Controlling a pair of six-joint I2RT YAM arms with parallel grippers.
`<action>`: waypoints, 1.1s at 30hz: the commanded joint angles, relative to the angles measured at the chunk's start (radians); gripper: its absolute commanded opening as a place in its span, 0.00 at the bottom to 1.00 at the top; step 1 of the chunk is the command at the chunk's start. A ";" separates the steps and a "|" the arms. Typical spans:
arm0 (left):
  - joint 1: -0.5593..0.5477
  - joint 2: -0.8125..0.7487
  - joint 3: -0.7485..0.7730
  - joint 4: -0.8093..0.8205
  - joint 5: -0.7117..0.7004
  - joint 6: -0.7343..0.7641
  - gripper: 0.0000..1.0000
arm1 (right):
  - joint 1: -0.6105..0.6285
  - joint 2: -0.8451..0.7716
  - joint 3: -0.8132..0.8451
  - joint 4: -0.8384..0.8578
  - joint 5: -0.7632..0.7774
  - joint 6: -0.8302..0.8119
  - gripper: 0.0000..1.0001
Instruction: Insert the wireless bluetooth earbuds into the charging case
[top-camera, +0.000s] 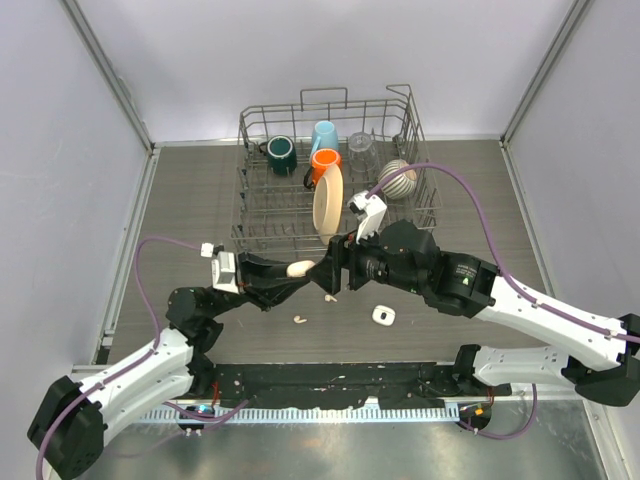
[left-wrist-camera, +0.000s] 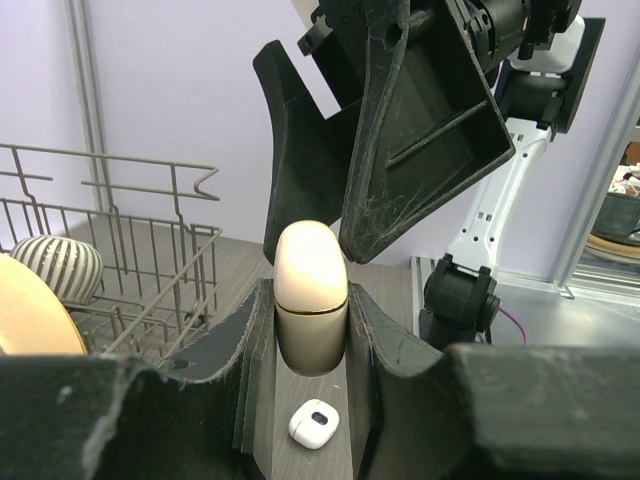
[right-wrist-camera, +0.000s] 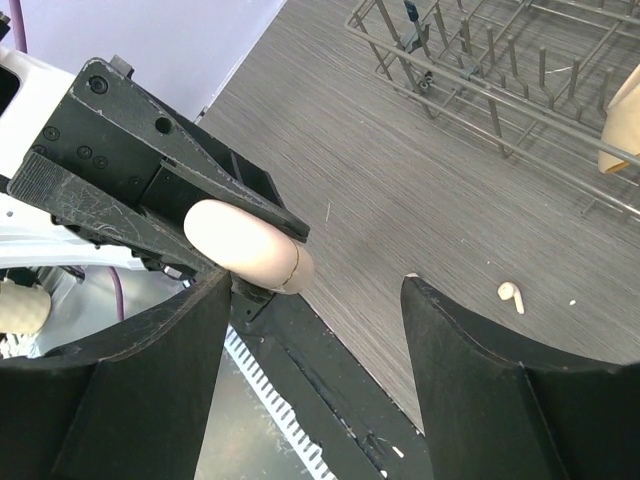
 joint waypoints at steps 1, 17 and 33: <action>0.004 -0.010 0.041 0.040 0.007 0.018 0.00 | 0.006 0.001 0.034 0.011 0.022 -0.020 0.74; 0.004 -0.039 0.084 0.021 0.144 -0.002 0.00 | 0.006 -0.057 -0.007 0.037 0.180 0.051 0.74; 0.004 -0.034 0.097 -0.072 0.159 0.029 0.00 | 0.007 -0.124 -0.002 0.086 0.213 0.087 0.78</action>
